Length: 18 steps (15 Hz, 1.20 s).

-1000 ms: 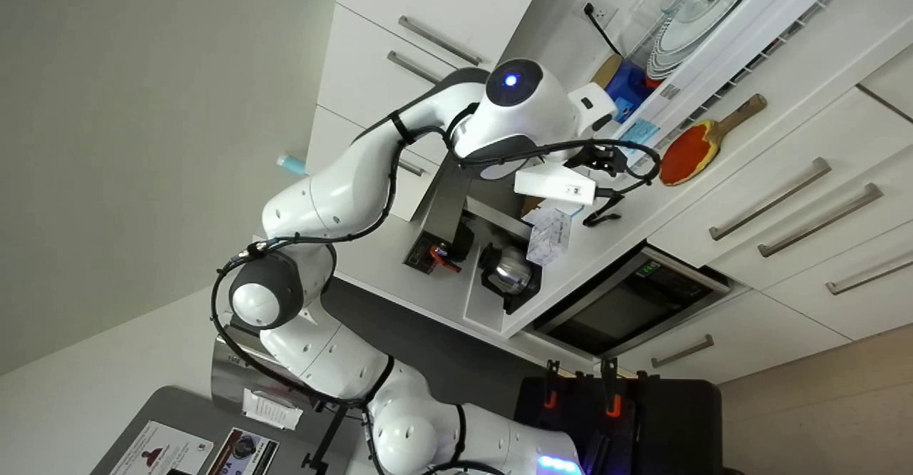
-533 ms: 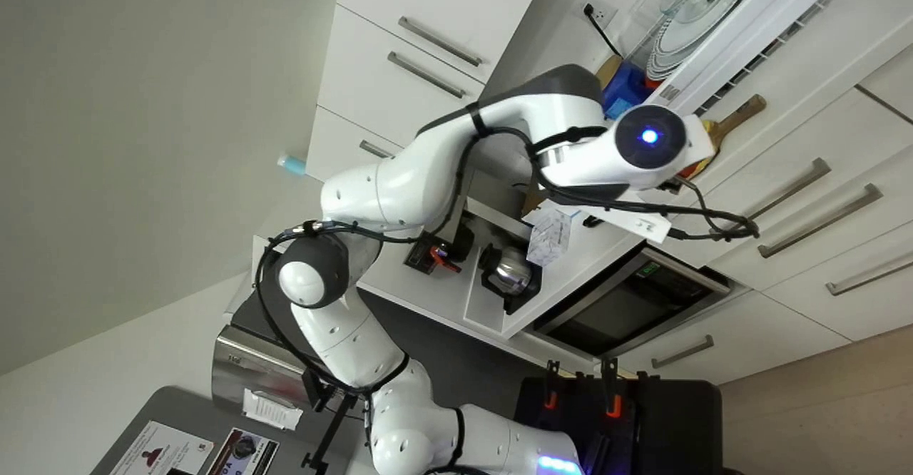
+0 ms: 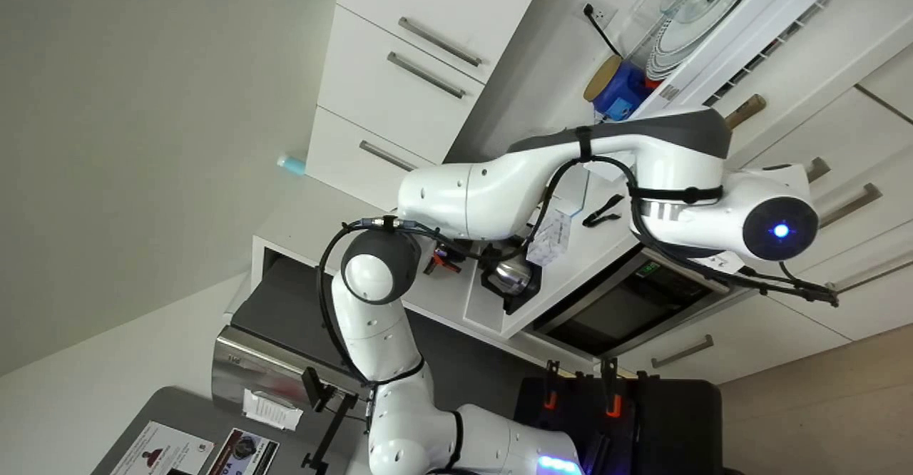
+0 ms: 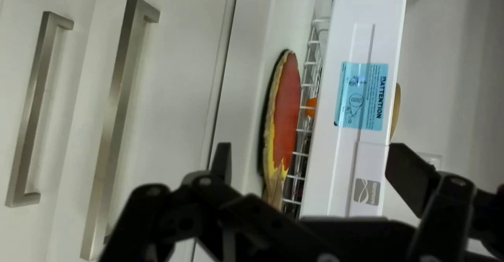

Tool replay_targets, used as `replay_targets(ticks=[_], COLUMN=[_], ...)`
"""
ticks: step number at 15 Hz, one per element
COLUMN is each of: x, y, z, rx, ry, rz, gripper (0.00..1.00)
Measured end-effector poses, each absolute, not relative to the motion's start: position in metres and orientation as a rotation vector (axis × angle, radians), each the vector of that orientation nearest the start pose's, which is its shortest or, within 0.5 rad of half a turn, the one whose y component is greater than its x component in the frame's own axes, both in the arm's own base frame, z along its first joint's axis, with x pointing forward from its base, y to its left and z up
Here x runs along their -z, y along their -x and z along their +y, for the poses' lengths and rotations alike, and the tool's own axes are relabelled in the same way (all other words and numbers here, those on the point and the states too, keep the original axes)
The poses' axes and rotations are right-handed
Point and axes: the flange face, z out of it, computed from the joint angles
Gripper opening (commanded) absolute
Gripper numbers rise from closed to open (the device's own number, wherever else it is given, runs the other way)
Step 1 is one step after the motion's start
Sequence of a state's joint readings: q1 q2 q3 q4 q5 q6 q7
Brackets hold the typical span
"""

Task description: Open the top drawer, take the sponge out, put it on the counter, then close the drawer

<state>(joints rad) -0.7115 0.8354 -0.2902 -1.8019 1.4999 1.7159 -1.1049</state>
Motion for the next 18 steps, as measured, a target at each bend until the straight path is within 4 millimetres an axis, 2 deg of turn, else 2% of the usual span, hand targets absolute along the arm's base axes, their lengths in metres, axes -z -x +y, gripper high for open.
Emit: replay_targets(ticks=[2,4,9,12,14,18], x=[-0.072,-0.061,-0.062,-0.056,-0.044,-0.006], y=[-0.400,-0.398,-0.399,-0.397,-0.393,-0.377], z=[-0.450,-0.449,-0.449,-0.449,-0.453,-0.471], rx=[0.704,0.697,0.698,0.692,0.685,0.680], ry=[1.778,1.776,1.779,1.770,1.756,1.719], rz=[0.867,0.876,0.873,0.874,0.874,0.877], gripper=[1.00,1.00,1.00,1.00,1.00,1.00])
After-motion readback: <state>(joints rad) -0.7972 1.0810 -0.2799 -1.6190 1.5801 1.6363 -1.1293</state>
